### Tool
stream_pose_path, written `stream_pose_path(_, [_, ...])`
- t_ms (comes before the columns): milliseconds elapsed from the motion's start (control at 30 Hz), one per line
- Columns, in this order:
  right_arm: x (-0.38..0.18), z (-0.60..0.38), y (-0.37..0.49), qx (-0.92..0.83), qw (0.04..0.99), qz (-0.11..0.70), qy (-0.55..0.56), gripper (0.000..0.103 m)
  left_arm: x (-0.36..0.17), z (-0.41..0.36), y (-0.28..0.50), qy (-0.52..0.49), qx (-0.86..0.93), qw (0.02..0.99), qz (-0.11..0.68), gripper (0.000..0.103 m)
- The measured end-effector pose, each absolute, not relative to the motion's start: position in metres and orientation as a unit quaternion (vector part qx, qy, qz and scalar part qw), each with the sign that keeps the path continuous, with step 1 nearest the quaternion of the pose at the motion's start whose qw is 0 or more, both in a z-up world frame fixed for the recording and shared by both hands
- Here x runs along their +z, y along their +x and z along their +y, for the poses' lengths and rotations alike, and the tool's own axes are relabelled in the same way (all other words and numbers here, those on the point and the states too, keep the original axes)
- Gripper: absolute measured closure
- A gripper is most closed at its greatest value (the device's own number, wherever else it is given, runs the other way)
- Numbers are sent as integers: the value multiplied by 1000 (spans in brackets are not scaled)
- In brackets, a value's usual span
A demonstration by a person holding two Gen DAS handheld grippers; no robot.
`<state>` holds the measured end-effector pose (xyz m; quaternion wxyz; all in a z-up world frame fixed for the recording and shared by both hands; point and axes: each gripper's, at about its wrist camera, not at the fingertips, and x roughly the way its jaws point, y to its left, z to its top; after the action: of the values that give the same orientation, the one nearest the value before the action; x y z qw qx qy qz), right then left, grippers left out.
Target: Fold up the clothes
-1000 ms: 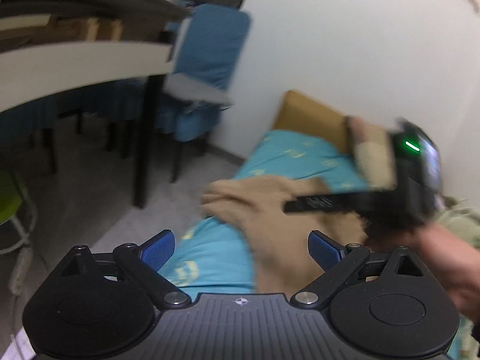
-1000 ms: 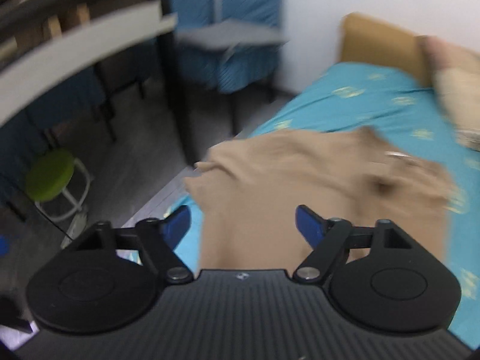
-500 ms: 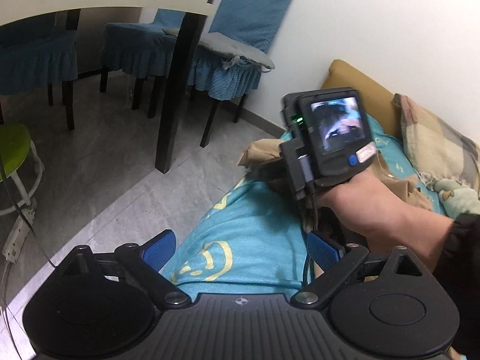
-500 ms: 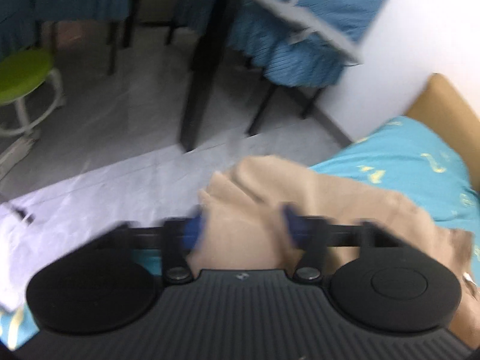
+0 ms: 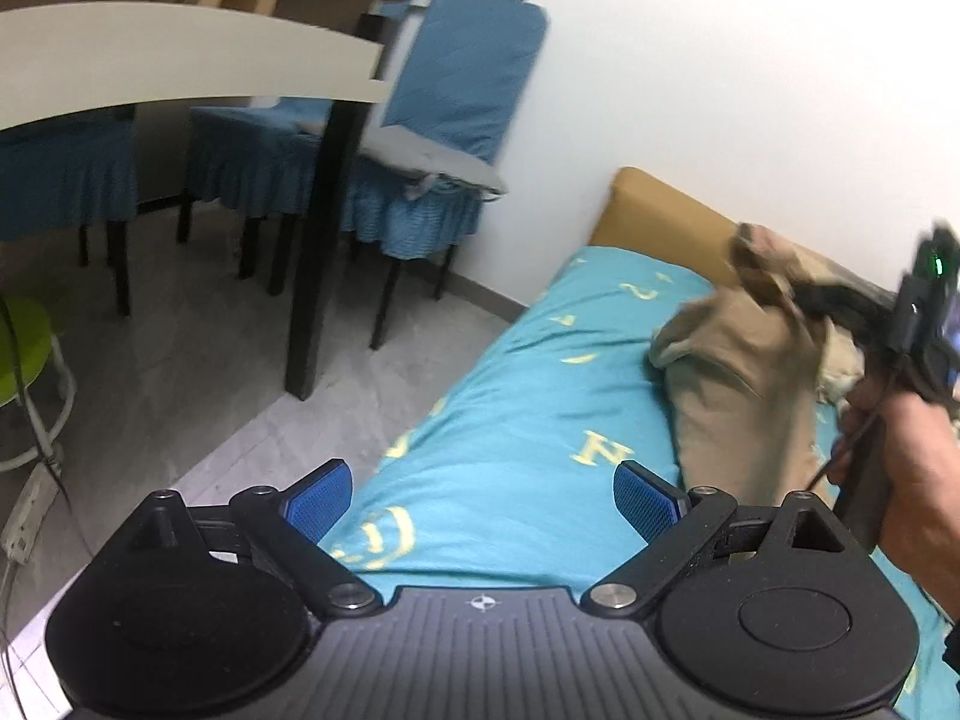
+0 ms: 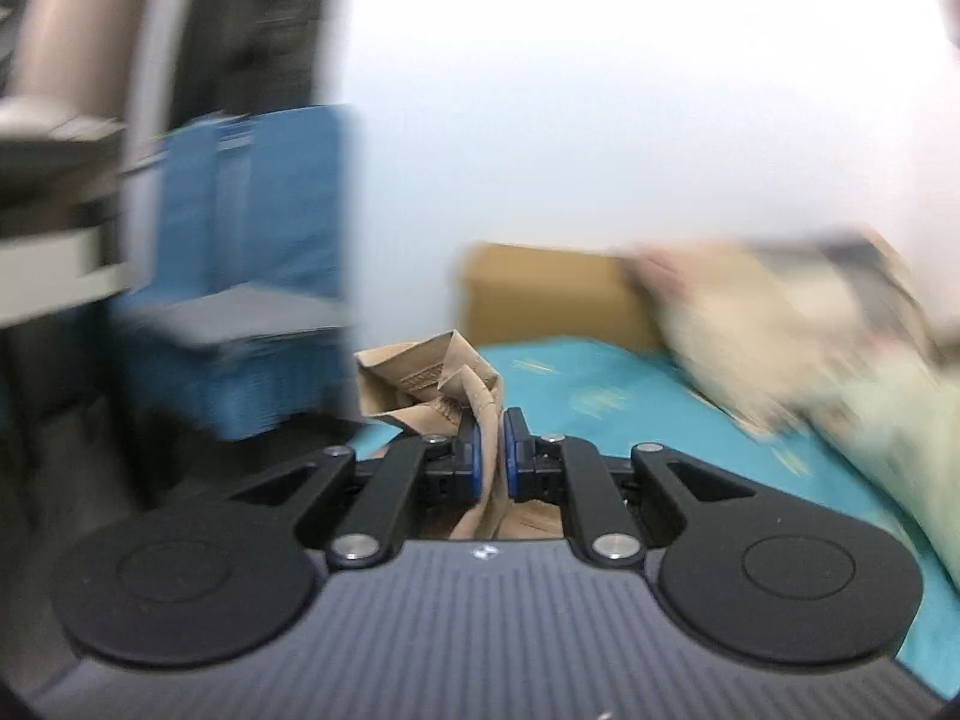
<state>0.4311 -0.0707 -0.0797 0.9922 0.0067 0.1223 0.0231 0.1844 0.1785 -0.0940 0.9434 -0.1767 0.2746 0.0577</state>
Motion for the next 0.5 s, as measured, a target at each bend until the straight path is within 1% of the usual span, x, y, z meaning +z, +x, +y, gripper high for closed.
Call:
stream_pose_path(100, [-104, -135, 437, -46, 981, 169, 83, 92, -96, 167, 184, -170, 32, 944, 281, 7])
stream_pose_path(200, [-134, -173, 447, -65, 964, 226, 122, 89, -104, 155, 190, -157, 14, 944, 291, 7])
stream_pose_path(267, [-147, -189, 448, -52, 957, 252, 134, 81, -111, 149, 195, -158, 2, 941, 299, 7])
stream_pose_path(300, [-151, -192, 449, -38, 954, 260, 144, 62, -115, 148, 198, -159, -2, 940, 303, 7])
stream_pose_path(333, [-152, -195, 446, -24, 954, 260, 151, 31, -118, 146, 201, -161, -7, 938, 307, 7])
stream_pose_path(367, [-154, -198, 443, -10, 953, 260, 158, 17, -121, 145, 203, -164, -9, 936, 310, 7])
stream_pose_path(400, [-150, -200, 436, -5, 955, 253, 153, 12, -122, 145, 204, -168, -11, 935, 312, 7])
stream_pose_path(500, [-135, -199, 412, 18, 959, 247, 136, 13, -128, 146, 206, -180, -16, 932, 316, 7])
